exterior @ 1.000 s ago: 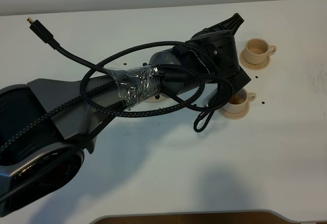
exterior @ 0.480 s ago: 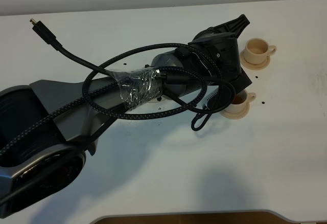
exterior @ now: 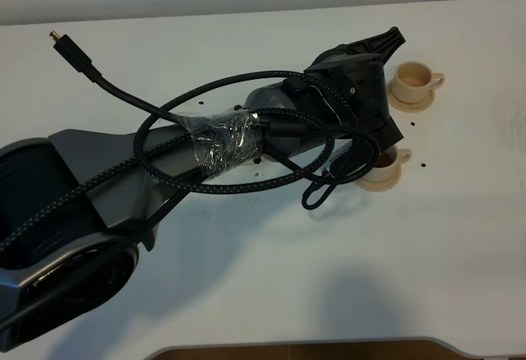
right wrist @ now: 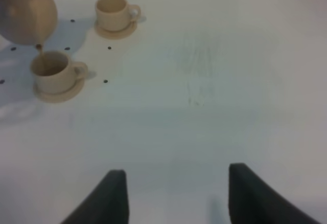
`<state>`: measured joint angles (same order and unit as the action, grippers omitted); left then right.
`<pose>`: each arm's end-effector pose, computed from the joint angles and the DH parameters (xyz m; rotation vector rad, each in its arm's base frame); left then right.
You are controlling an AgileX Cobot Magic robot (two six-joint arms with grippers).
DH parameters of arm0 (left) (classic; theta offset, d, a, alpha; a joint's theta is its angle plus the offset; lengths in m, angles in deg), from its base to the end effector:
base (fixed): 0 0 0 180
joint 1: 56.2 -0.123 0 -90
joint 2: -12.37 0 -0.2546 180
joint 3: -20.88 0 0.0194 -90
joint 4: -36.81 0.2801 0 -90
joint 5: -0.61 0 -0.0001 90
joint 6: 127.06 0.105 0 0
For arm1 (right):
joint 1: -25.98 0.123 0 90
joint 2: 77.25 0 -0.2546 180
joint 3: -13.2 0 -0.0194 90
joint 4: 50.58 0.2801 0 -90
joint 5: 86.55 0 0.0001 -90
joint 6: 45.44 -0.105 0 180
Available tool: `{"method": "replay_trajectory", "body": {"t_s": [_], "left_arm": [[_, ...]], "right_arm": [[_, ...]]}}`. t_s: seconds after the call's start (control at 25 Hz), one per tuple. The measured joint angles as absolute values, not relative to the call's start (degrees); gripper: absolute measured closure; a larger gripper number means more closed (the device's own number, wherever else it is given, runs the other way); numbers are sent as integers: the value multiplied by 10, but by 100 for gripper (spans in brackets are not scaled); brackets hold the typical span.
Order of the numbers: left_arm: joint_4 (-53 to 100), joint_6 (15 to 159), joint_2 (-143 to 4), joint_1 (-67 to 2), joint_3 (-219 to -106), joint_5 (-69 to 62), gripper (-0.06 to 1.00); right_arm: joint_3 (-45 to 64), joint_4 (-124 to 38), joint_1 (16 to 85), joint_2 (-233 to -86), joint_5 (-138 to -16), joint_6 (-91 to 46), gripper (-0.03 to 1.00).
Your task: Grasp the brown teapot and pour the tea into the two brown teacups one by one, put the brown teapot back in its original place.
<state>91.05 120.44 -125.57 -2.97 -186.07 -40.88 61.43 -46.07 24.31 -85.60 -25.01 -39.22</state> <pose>0.3543 -0.3797 0.1452 2.5090 0.5749 1.1347 0.0638 0.0054 0.2811 -0.0858 2.0572 0.0093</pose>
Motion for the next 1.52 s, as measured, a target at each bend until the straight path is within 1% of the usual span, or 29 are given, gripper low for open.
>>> {"method": "replay_trajectory", "body": {"t_s": [1.52], "left_arm": [[962, 1250, -1256, -30, -1861, -375, 82]], "right_arm": [[614, -461, 243, -856, -250, -393, 53]]}}
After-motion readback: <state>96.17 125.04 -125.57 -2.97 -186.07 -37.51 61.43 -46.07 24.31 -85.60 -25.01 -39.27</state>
